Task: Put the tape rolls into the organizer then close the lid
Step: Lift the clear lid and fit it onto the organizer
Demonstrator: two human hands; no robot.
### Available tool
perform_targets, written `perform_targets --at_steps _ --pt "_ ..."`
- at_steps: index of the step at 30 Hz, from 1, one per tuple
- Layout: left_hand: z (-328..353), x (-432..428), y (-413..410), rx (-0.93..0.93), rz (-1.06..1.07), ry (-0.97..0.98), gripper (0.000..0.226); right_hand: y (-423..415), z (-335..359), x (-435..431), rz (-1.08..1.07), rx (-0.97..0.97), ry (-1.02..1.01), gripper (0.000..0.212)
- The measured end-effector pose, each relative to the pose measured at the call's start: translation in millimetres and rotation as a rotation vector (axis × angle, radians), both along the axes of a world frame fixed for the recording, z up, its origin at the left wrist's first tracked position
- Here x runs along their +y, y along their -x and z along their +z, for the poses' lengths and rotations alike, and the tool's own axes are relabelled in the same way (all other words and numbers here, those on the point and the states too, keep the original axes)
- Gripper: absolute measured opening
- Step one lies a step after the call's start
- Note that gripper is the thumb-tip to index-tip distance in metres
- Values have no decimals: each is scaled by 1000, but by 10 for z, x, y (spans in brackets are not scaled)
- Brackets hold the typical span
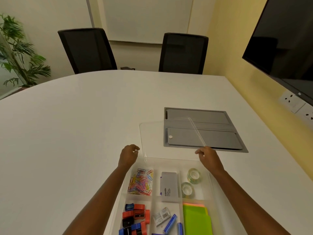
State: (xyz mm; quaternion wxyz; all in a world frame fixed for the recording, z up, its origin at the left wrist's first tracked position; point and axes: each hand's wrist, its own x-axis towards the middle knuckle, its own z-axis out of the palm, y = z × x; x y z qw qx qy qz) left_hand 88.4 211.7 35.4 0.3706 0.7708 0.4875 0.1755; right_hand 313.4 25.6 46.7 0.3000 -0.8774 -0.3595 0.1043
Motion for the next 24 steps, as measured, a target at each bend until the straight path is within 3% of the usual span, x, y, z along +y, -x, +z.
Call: perform_targets --at_steps 6,12,16,19,24 --pt "-84 88 -127 134 -38 129 27 -203 -195 -40 -151 163 39 29" --pt "-205 251 -268 185 -77 235 29 -455 -316 35 -219 302 227 42" --pt "-228 303 -337 90 -54 335 29 -523 -332 131 -200 331 261 42" --pt "-197 319 -362 33 -9 420 30 -559 -347 175 -258 355 217 22" --pt "-133 356 -332 -83 88 472 38 -559 -306 171 -325 365 76 26"
